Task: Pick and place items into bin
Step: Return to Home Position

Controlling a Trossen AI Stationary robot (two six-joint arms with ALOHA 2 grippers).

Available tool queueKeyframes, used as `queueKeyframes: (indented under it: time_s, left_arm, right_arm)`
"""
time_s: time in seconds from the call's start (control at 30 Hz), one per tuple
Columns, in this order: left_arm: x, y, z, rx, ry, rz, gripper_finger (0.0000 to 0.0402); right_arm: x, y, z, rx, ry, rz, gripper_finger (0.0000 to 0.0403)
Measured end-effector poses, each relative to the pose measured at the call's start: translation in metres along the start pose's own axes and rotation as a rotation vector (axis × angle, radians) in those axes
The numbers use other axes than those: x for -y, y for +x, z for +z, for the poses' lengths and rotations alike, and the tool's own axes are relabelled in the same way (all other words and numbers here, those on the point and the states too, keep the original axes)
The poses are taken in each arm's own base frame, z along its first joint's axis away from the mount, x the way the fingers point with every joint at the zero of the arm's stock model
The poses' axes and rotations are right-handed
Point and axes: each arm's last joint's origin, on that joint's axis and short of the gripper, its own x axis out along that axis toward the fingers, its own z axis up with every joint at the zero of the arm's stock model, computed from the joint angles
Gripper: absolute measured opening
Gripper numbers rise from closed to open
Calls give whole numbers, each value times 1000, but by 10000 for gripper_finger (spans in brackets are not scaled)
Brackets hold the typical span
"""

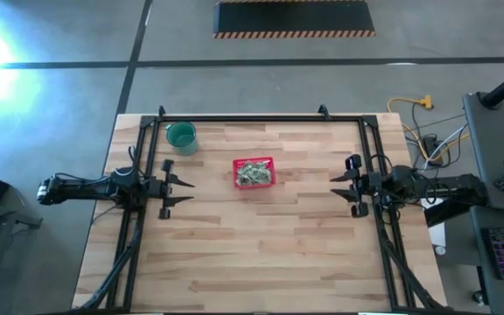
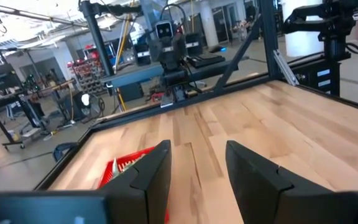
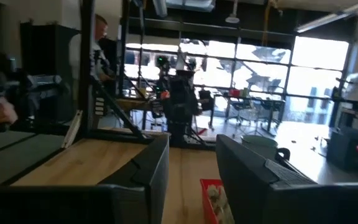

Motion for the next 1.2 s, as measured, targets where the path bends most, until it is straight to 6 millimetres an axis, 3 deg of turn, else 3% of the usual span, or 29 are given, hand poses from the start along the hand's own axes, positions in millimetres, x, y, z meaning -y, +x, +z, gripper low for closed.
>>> queueKeyframes:
  time_s: [0.2,0.7,1.2]
  left_arm:
    - [0,-1,1,17,1,5,137]
    - [0,-1,0,4,3,3,137]
    - [-2,0,-1,-24,3,66,137]
  right_arm:
    - [4,-1,-3,-39,14,-151,123]
    - [2,-3,-22,-241,-54,-110,123]
    - [2,-3,-23,-245,-72,-100,123]
